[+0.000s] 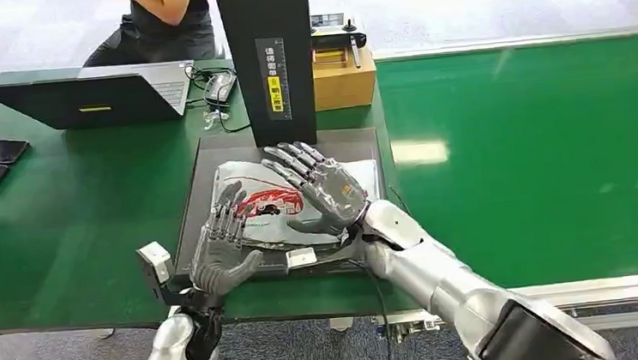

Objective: Moved the parcel from conveyor to table for the left to box.

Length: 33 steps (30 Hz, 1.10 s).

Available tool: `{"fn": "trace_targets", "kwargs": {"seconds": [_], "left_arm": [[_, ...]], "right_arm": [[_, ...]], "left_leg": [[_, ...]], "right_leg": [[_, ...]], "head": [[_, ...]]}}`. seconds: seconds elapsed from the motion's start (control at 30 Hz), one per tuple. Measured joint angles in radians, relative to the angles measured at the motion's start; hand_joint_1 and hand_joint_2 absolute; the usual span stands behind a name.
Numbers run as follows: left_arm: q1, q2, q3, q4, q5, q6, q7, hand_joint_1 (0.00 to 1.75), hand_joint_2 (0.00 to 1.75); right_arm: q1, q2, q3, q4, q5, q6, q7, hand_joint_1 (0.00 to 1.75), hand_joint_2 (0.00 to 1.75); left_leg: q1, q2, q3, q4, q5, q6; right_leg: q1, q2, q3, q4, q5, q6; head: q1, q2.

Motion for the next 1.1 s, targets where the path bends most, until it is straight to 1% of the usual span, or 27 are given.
{"fn": "trace_targets", "kwargs": {"seconds": [0.13, 0.3, 0.37, 0.4, 0.43, 0.53, 0.63, 0.8, 0.93, 1.1], "left_arm": [[0.007, 0.000, 0.000, -0.003, 0.003, 0.007, 0.000, 0.00, 1.75], [0.034, 0.005, 0.002, -0.030, 0.010, 0.024, 0.009, 0.00, 1.75], [0.045, 0.008, 0.004, -0.047, 0.015, 0.027, 0.013, 0.00, 1.75], [0.051, 0.009, 0.006, -0.053, 0.016, 0.030, 0.016, 0.00, 1.75], [0.057, 0.010, 0.008, -0.060, 0.015, 0.031, 0.016, 0.00, 1.75], [0.076, 0.012, 0.016, -0.081, 0.001, 0.032, 0.018, 0.00, 1.75], [0.089, 0.012, 0.028, -0.101, -0.006, 0.031, 0.018, 0.00, 1.75], [0.093, 0.012, 0.031, -0.111, -0.012, 0.030, 0.018, 0.00, 1.75], [0.099, 0.012, 0.036, -0.133, -0.010, 0.012, 0.006, 0.00, 1.75], [0.103, 0.005, 0.045, -0.163, -0.019, 0.000, 0.018, 0.00, 1.75]], "right_arm": [[0.033, 0.003, -0.034, -0.044, -0.045, 0.002, -0.007, 0.00, 1.75], [0.108, 0.004, -0.124, -0.136, -0.200, 0.064, -0.016, 0.00, 1.75], [0.165, -0.003, -0.166, -0.190, -0.257, 0.106, -0.016, 0.00, 1.75], [0.197, -0.011, -0.207, -0.238, -0.298, 0.139, -0.014, 0.00, 1.75], [0.229, -0.016, -0.231, -0.261, -0.311, 0.154, -0.014, 0.00, 1.75], [0.351, -0.031, -0.336, -0.376, -0.388, 0.295, -0.011, 0.00, 1.75], [0.439, -0.035, -0.420, -0.467, -0.397, 0.344, -0.013, 0.00, 1.75], [0.473, -0.040, -0.478, -0.530, -0.396, 0.366, -0.013, 0.00, 1.75], [0.546, -0.040, -0.536, -0.614, -0.508, 0.498, 0.024, 0.00, 1.75], [0.659, -0.037, -0.620, -0.734, -0.470, 0.497, 0.056, 0.00, 1.75]], "left_leg": [[0.000, 0.000, 0.000, 0.000, 0.000, 0.000], [0.000, 0.000, 0.000, 0.000, 0.000, 0.000], [0.000, 0.000, 0.000, 0.000, 0.000, 0.000], [0.000, -0.001, 0.000, 0.000, 0.000, 0.000], [0.000, -0.001, 0.000, 0.000, 0.000, 0.000], [0.000, -0.001, -0.001, 0.000, -0.001, 0.000], [0.000, -0.001, -0.002, 0.000, -0.001, 0.000], [0.000, 0.000, -0.001, 0.000, -0.001, 0.000], [0.000, -0.002, -0.001, 0.000, -0.001, 0.000], [0.000, -0.001, -0.002, 0.000, -0.001, 0.000]], "right_leg": [[0.000, 0.000, 0.000, 0.000, 0.000, 0.000], [0.000, 0.000, 0.000, 0.000, 0.000, 0.000], [0.000, 0.000, 0.000, -0.001, 0.000, 0.000], [0.000, -0.001, 0.000, -0.001, 0.000, 0.000], [0.000, -0.001, 0.000, -0.001, -0.001, 0.000], [0.000, -0.001, 0.000, -0.001, -0.001, 0.000], [0.000, -0.001, -0.001, -0.001, -0.001, 0.000], [0.000, 0.000, -0.001, -0.001, 0.000, 0.000], [0.000, -0.002, -0.001, -0.001, -0.001, 0.000], [0.000, -0.001, -0.001, -0.001, -0.001, 0.000]], "head": [[0.000, 0.000], [0.000, 0.000], [0.000, 0.000], [0.000, 0.000], [0.000, 0.000], [0.000, 0.000], [0.000, 0.000], [0.000, 0.000], [0.000, 0.000], [0.000, 0.000]]}}
